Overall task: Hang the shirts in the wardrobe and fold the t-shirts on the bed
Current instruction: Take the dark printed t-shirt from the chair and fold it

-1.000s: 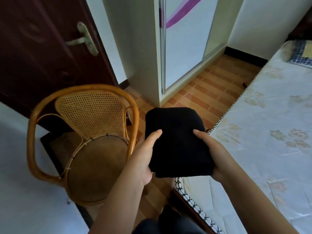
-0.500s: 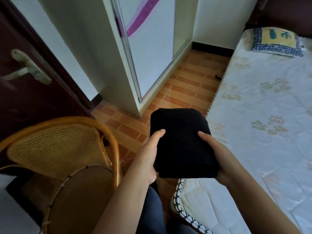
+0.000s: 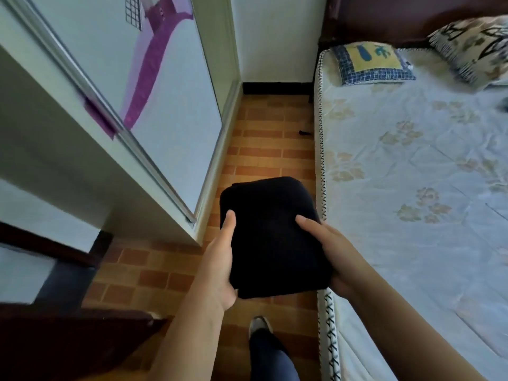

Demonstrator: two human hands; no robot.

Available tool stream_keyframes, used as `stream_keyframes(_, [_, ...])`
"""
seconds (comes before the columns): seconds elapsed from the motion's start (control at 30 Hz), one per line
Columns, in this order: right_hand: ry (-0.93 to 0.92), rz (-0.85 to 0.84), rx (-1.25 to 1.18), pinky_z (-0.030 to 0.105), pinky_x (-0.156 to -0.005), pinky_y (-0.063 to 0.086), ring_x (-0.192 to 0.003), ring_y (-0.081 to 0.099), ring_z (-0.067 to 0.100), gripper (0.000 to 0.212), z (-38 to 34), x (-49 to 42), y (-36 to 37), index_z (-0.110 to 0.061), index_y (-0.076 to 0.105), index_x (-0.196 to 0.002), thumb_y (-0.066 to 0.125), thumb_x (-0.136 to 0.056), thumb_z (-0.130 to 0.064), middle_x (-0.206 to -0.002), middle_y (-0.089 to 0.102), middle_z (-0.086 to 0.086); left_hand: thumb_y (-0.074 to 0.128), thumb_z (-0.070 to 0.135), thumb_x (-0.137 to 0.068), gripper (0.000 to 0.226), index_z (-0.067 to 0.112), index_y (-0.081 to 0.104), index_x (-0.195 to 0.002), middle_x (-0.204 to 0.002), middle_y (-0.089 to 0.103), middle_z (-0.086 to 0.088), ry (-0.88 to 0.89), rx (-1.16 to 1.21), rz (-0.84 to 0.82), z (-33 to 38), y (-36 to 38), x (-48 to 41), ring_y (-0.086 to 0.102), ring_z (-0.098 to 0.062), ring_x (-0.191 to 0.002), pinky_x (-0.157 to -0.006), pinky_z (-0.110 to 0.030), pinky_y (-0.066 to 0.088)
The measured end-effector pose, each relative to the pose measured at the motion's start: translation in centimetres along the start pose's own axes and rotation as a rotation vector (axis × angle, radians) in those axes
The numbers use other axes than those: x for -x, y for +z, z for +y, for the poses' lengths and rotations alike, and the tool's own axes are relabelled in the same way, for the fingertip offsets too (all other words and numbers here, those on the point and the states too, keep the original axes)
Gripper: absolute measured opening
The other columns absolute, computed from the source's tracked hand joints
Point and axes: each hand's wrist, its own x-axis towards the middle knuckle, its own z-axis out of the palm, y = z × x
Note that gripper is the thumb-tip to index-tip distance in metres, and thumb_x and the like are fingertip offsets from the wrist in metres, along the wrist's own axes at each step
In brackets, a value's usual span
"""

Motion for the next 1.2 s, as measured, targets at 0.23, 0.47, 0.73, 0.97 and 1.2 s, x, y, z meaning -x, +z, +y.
stream_keyframes(0.23, [-0.106, 0.036, 0.009, 0.028, -0.078, 0.058, -0.095, 0.069, 0.019, 0.039, -5.8, -8.1, 3.3, -0.017, 0.063, -0.113, 0.059, -0.077, -0.030, -0.103, 0.072, 0.003, 0.049, 0.057, -0.084, 0.050, 0.025, 0.061, -0.121, -0.105, 0.072, -0.004, 0.001, -0.028, -0.122, 9.8, 0.0, -7.6, 0.068, -0.027, -0.097, -0.072, -0.038, 0.058])
stream_keyframes(0.47, [-0.094, 0.138, -0.057, 0.025, -0.067, 0.058, -0.087, 0.071, 0.020, 0.027, -8.2, -11.6, 2.8, -0.012, 0.064, -0.110, 0.056, -0.087, -0.022, -0.098, 0.073, 0.007, 0.051, 0.058, -0.084, 0.049, 0.025, 0.060, -0.120, -0.100, 0.073, -0.003, -0.030, -0.056, -0.160, 12.5, 2.2, -11.6, 0.070, -0.026, -0.090, -0.066, -0.037, 0.058])
stream_keyframes(0.73, [-0.124, 0.216, -0.094, 0.024, -0.056, 0.056, -0.075, 0.072, 0.018, 0.020, -10.4, -13.1, 2.4, -0.011, 0.064, -0.103, 0.053, -0.091, -0.023, -0.086, 0.075, 0.005, 0.052, 0.058, -0.085, 0.046, 0.027, 0.061, -0.116, -0.096, 0.074, -0.003, -0.083, -0.085, -0.198, 14.9, 4.3, -13.1, 0.069, -0.024, -0.087, -0.063, -0.035, 0.057])
stream_keyframes(0.97, [-0.162, 0.274, -0.095, 0.025, -0.054, 0.055, -0.078, 0.072, 0.018, 0.028, -13.7, -16.6, 1.5, -0.012, 0.063, -0.108, 0.056, -0.089, -0.032, -0.092, 0.074, 0.005, 0.049, 0.055, -0.088, 0.033, 0.030, 0.058, -0.108, -0.101, 0.067, 0.000, -0.006, -0.099, -0.194, 18.2, 7.1, -15.4, 0.063, -0.022, -0.089, -0.067, -0.035, 0.054])
stream_keyframes(1.2, [-0.184, 0.233, -0.068, 0.024, -0.059, 0.055, -0.085, 0.071, 0.016, 0.030, -20.6, -24.5, -1.5, -0.017, 0.061, -0.112, 0.055, -0.089, -0.035, -0.102, 0.071, 0.005, 0.048, 0.054, -0.090, 0.023, 0.032, 0.056, -0.094, -0.092, 0.064, 0.004, 0.070, -0.101, -0.147, 23.4, 12.6, -21.6, 0.060, -0.018, -0.083, -0.063, -0.033, 0.051])
